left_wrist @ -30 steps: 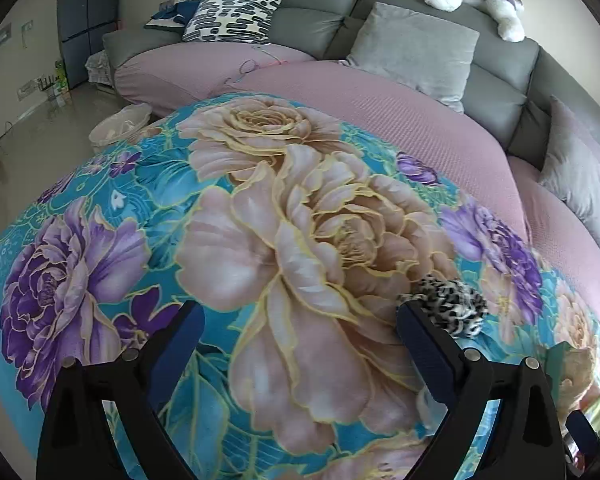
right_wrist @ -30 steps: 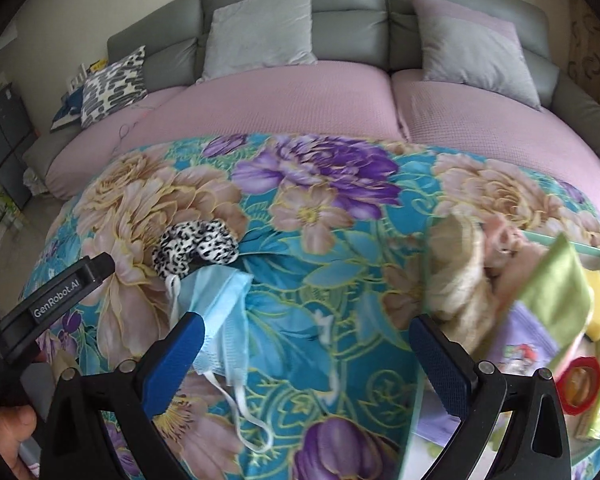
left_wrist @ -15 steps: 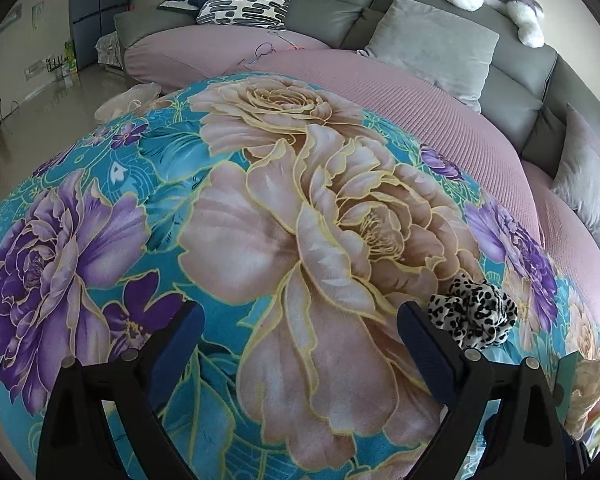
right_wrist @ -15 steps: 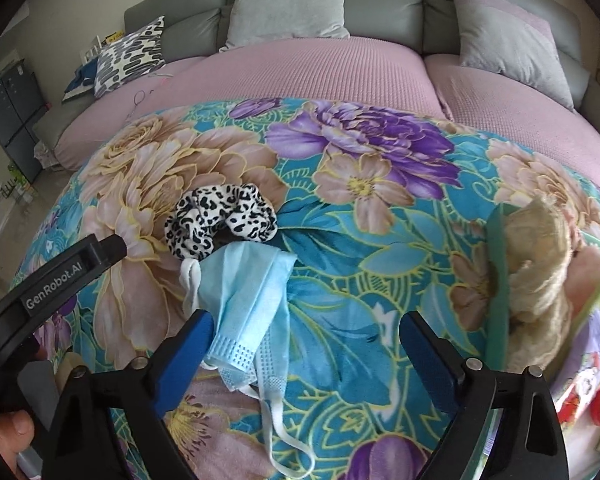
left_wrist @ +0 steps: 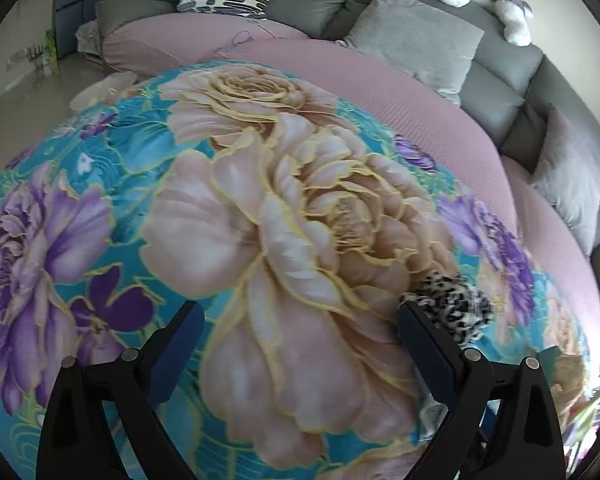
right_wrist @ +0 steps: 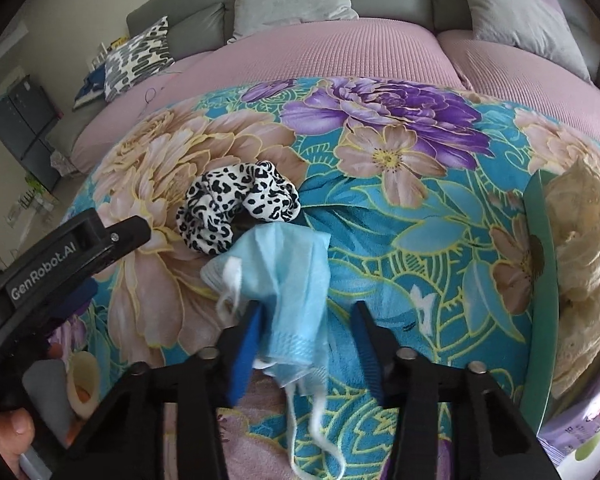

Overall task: Organize soft objects
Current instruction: 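Grasp the leopard scrunchie with the left tool while the right tool grasps the blue mask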

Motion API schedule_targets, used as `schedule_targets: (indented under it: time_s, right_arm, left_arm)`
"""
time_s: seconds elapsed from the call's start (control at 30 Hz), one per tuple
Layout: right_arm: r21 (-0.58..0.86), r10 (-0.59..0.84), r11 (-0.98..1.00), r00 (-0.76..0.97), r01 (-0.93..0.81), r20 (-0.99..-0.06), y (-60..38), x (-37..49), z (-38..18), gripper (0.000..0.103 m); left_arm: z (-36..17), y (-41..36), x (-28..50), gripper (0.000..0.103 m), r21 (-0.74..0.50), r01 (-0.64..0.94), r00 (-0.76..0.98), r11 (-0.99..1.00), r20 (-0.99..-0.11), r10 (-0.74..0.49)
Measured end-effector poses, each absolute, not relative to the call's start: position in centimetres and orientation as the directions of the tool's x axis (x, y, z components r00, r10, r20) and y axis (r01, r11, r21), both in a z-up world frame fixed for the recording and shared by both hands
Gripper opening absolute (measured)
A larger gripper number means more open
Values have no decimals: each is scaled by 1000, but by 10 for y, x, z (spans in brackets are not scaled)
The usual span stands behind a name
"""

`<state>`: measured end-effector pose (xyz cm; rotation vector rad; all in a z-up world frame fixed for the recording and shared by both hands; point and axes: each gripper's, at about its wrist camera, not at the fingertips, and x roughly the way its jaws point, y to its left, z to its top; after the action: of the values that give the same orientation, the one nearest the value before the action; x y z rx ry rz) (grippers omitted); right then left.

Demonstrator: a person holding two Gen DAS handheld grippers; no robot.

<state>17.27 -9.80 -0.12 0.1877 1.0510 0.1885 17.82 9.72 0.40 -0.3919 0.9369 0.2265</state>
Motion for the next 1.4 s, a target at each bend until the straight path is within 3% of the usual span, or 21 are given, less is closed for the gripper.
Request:
schedule_targets:
  time_s: [0.13, 0.33, 0.4, 0.53, 0.8, 0.87, 1.4]
  right_arm:
    - [288, 279, 956, 476, -55, -834, -103, 173, -2, 31]
    - [328, 311, 944, 470, -48, -826, -109, 172, -3, 25]
    - [338, 319, 940, 469, -45, -824, -111, 173, -4, 24]
    - [345, 326, 937, 467, -46, -822, -112, 172, -5, 24]
    - [356, 335, 933, 464, -45, -820, -114, 172, -6, 24]
    - [360, 338, 932, 465, -44, -819, -114, 172, -6, 24]
    - [400, 366, 916, 496, -41, -787, -129, 164, 5, 14]
  left_arm:
    - [7, 90, 180, 97, -278, -323, 597, 905, -801, -33]
    - [10, 69, 185, 95, -303, -242, 616, 922, -782, -96]
    - [9, 60, 188, 81, -299, -207, 610, 931, -784, -116]
    - [5, 48, 192, 66, -306, -160, 598, 938, -787, -155]
    - [-13, 35, 195, 24, -369, -96, 575, 925, -779, -251]
    - [-15, 33, 194, 18, -378, -86, 577, 922, -773, -263]
    - [0, 33, 186, 13, -343, -67, 609, 937, -758, -234]
